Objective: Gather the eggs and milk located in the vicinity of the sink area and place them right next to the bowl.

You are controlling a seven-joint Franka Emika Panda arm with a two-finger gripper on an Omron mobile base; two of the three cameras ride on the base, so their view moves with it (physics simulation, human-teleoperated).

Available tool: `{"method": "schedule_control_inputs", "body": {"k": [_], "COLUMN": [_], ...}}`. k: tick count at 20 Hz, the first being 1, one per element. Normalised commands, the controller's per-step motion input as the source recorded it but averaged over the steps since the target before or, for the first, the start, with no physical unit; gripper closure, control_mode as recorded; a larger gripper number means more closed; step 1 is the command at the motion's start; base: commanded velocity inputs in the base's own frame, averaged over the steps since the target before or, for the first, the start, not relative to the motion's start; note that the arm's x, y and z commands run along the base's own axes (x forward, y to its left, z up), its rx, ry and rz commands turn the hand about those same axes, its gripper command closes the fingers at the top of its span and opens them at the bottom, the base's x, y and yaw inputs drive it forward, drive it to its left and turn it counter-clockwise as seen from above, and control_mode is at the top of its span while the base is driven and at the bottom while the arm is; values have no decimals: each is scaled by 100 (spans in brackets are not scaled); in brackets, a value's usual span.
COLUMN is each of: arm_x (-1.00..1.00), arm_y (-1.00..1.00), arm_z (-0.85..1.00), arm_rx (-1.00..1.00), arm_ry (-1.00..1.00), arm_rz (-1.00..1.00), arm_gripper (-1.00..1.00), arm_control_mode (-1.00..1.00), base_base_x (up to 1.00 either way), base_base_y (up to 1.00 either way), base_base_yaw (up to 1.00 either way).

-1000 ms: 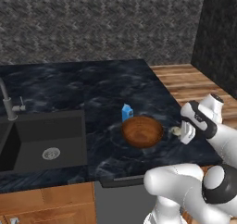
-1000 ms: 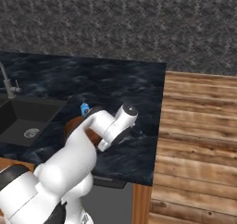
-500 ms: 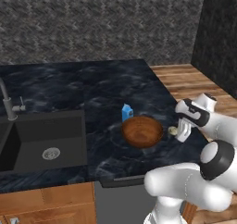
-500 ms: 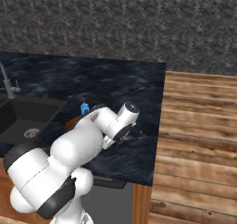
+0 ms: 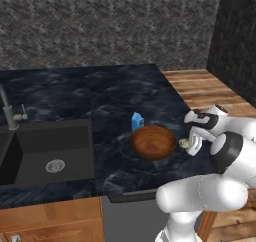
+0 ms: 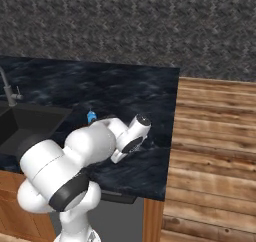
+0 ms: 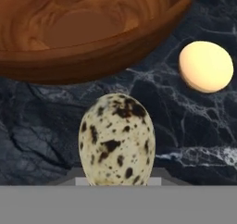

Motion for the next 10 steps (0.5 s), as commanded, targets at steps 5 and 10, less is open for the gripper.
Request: {"method": "schedule_control_inputs", "body": {"k": [5, 10], "arm_x": [22, 23], "arm_y": [0, 0], "arm_z": [-21, -21], "arm_rx": [0, 0], "arm_ry": [0, 0], "arm_rz": [0, 0], "arm_gripper": [100, 100], "arm_control_mode": [-100, -100], "base_base_x": [0, 0], "base_base_y": [0, 0], "base_base_yaw": [0, 0]}}
